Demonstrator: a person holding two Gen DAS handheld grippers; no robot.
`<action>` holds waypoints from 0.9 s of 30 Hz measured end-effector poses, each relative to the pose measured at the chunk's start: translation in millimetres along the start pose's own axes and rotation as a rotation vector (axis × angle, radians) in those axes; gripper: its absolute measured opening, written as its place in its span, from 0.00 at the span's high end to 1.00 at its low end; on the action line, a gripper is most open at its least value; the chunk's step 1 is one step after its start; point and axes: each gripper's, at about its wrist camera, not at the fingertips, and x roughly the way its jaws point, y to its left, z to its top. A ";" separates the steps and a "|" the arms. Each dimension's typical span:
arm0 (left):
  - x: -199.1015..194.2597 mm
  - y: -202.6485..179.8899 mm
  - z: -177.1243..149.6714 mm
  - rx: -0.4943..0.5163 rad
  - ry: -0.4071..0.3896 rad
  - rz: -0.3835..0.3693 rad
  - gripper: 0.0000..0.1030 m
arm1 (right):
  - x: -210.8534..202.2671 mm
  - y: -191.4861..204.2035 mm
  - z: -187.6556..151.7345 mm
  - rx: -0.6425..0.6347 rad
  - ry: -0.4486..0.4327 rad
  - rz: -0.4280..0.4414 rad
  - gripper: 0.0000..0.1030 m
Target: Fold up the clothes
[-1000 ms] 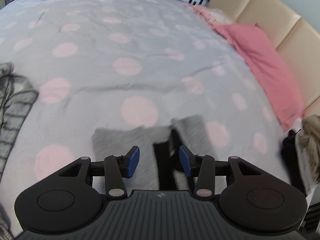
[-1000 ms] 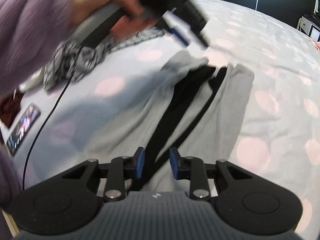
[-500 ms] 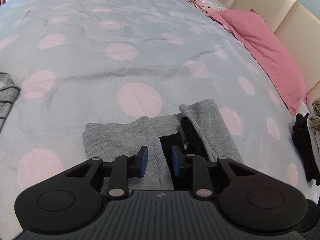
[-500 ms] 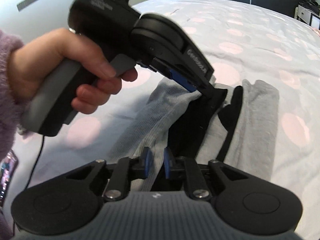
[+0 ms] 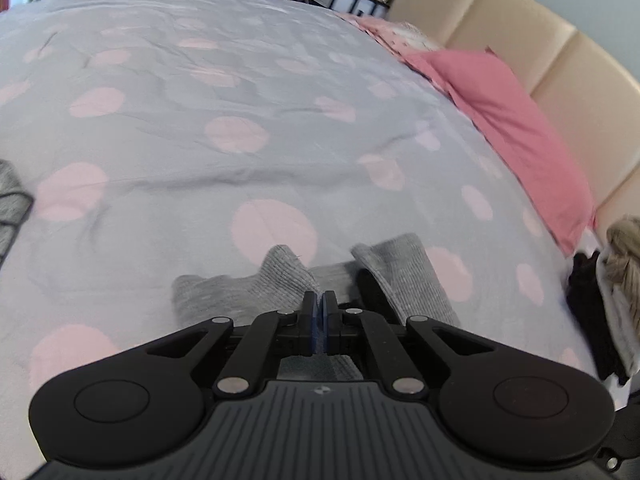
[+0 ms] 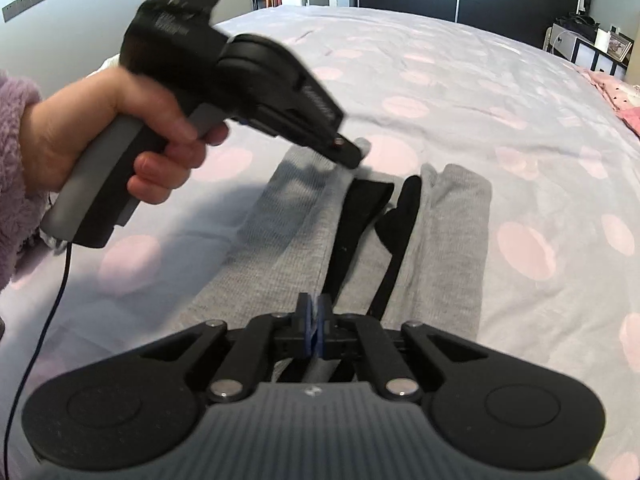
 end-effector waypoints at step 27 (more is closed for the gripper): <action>24.6 10.9 4.1 -0.136 0.042 -0.008 0.76 | 43.0 -69.5 36.6 0.100 -0.064 -0.065 0.79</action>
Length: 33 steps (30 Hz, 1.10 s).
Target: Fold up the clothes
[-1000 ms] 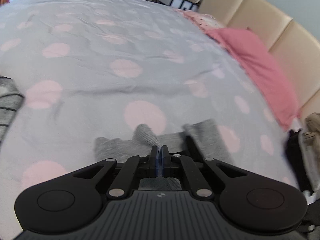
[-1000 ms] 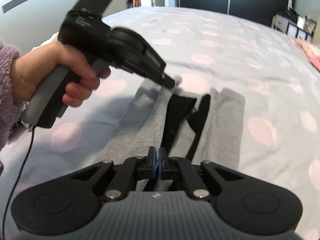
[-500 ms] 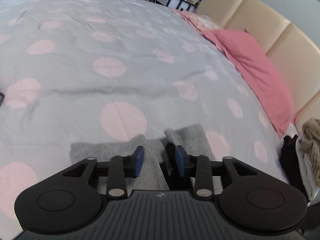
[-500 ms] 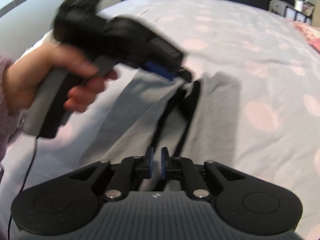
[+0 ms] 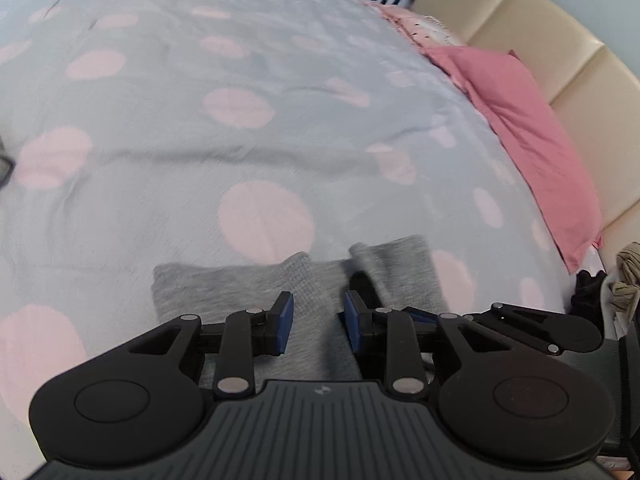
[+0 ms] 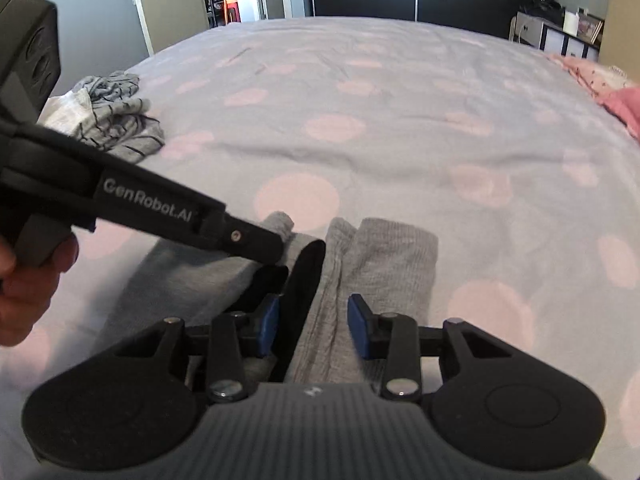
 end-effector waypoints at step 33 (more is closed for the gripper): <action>-105.3 -78.3 -136.1 0.251 0.056 -0.007 0.77 | -99.5 36.7 -98.0 -0.138 0.095 0.114 0.79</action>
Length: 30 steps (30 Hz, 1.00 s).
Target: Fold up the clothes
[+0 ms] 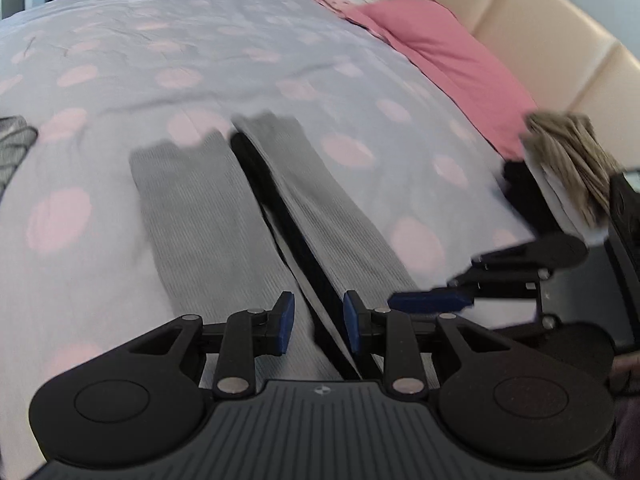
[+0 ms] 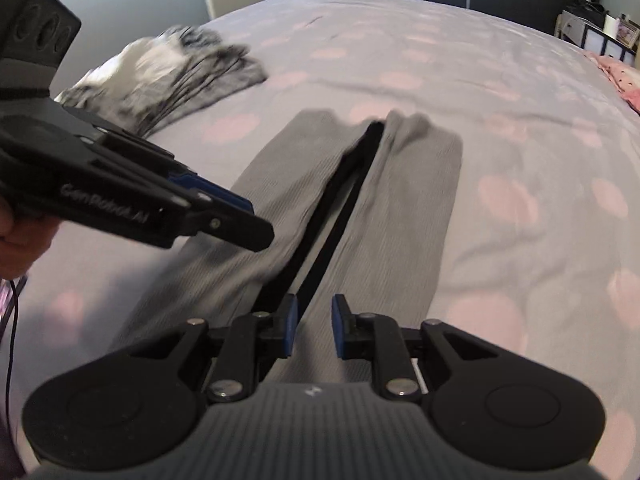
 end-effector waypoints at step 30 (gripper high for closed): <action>-5.0 -88.5 -116.0 0.213 -0.080 0.187 0.95 | -47.6 47.5 -94.5 -0.023 -0.014 0.027 0.90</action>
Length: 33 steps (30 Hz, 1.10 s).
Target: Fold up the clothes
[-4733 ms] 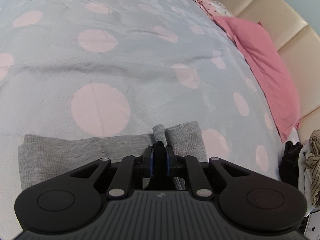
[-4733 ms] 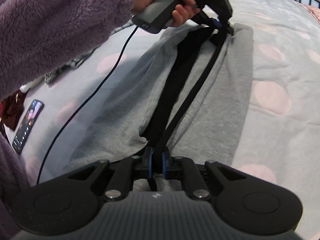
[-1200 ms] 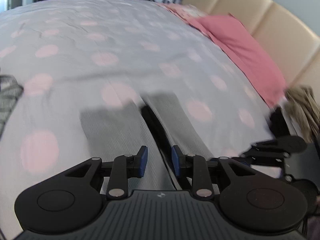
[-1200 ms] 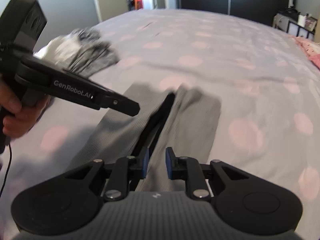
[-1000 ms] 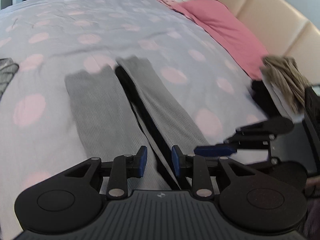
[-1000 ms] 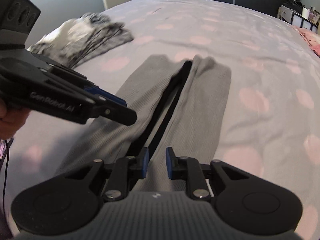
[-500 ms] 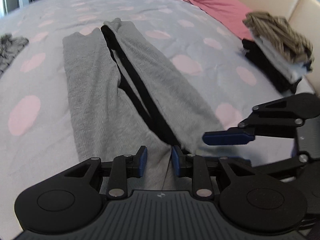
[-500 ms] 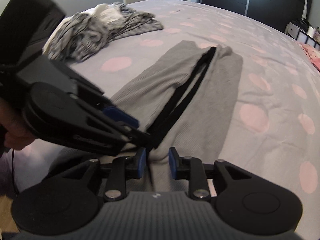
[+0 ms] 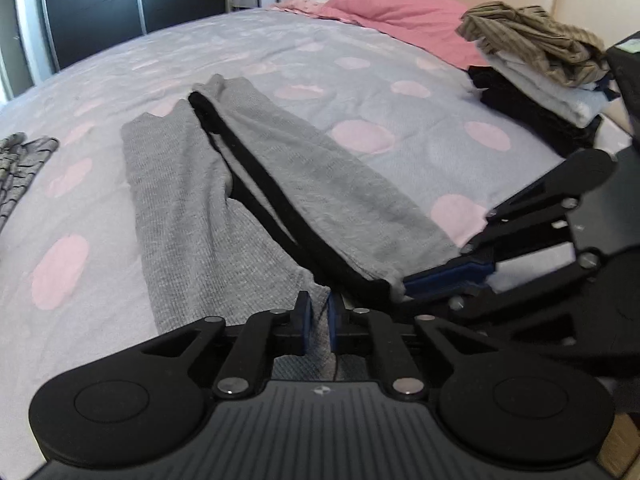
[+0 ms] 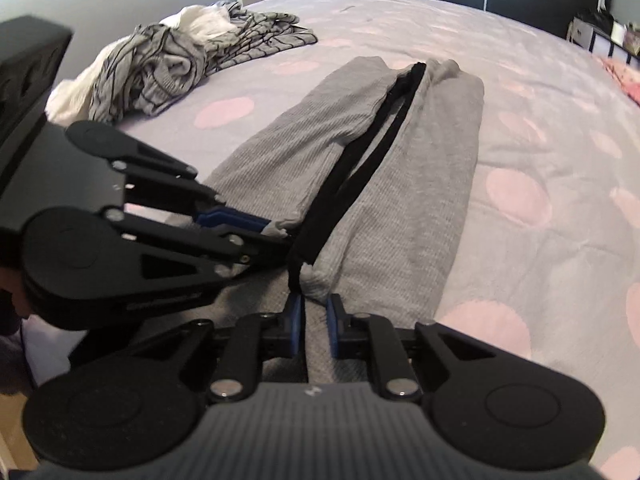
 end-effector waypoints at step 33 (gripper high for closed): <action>-16.0 51.1 17.4 -0.258 -0.002 0.162 0.66 | 16.4 -9.3 65.8 0.041 -0.070 -0.072 0.81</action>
